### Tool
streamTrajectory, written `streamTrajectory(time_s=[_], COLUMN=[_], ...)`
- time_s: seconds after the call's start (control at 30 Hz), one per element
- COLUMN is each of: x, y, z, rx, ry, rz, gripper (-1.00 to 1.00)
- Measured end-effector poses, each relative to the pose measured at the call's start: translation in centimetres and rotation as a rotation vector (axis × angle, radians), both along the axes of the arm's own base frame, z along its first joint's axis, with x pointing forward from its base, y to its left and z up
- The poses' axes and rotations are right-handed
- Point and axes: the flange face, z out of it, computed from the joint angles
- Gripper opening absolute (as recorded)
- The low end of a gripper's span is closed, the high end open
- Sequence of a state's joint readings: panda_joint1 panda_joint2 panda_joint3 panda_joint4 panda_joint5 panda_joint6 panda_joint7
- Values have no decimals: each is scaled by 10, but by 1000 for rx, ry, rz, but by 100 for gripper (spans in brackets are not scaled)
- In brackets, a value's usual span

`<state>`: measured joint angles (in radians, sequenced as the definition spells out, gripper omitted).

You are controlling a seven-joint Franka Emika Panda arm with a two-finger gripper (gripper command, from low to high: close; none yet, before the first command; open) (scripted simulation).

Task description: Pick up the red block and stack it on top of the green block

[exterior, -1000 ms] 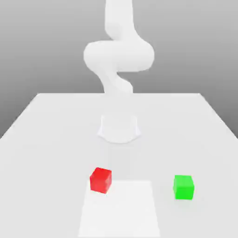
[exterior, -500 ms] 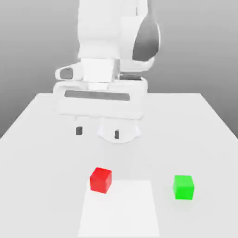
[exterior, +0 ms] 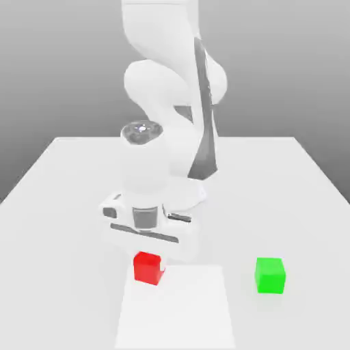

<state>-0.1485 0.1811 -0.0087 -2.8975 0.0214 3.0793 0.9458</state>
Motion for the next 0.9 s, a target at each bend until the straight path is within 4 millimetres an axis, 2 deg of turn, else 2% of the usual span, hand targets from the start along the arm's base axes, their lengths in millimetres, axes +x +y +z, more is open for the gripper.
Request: streamTrajectory(time_s=[0.07, 0.27, 0.33, 0.43, 0.63, 0.77, 0.9], x=[1, 1, 4, 16, 30, 28, 17], y=[0, 0, 9, 41, 121, 178, 235], z=[7, 53, 64, 72, 84, 92, 100], rx=[0, 0, 0, -1, -2, -1, 0], ry=[0, 0, 0, 1, 1, 2, 2], rz=[0, 0, 62, 272, 746, 1065, 1375], gripper=[-100, -100, -100, -100, -100, -100, -100])
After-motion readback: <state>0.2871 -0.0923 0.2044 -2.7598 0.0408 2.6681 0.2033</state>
